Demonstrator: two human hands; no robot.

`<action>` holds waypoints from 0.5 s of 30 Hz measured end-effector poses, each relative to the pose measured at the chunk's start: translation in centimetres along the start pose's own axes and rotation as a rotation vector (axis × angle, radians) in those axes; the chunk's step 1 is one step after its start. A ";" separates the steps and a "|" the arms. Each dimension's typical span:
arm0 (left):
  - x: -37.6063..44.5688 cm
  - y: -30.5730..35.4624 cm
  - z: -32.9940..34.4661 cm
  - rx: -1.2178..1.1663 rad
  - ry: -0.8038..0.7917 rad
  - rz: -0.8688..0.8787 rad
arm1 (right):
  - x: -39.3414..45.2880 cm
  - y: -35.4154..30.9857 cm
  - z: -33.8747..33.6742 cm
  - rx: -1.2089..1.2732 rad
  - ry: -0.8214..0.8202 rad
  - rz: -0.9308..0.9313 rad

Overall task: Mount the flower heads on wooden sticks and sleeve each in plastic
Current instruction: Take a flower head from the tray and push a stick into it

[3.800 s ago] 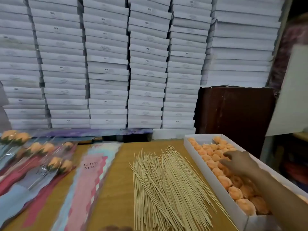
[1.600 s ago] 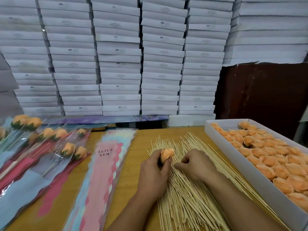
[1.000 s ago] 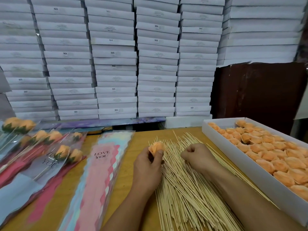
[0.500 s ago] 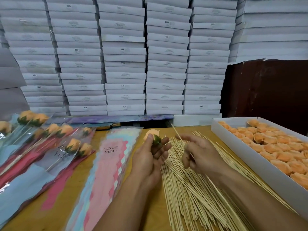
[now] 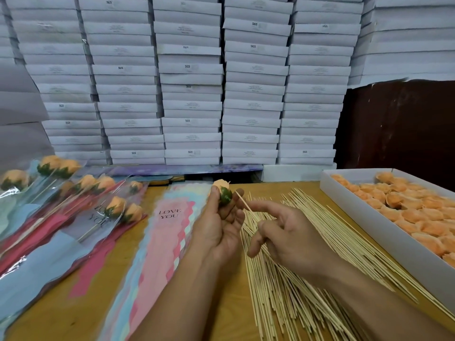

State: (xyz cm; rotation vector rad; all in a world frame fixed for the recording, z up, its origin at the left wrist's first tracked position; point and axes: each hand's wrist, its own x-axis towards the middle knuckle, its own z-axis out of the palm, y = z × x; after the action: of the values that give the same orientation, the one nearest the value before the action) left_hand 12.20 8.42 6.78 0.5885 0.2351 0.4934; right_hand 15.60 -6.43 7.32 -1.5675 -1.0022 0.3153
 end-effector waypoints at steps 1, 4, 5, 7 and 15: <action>0.0 0.1 0.0 -0.003 -0.004 0.005 | 0.0 0.1 0.2 -0.026 0.020 -0.004; -0.1 0.2 0.0 -0.016 -0.019 0.021 | 0.0 0.3 0.5 -0.093 0.077 -0.031; -0.1 0.3 0.0 -0.018 -0.020 0.025 | -0.1 0.3 0.6 -0.116 0.078 -0.040; -0.2 0.3 0.1 -0.015 -0.010 0.040 | -0.1 0.2 0.7 -0.129 0.060 -0.053; -0.3 0.3 0.1 -0.036 0.029 0.060 | -0.4 -0.3 0.8 -0.160 0.011 -0.036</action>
State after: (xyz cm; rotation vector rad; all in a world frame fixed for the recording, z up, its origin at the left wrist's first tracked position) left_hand 11.85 8.37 7.05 0.5551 0.2358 0.5634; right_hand 14.66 -6.18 7.27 -1.6905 -1.0676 0.2053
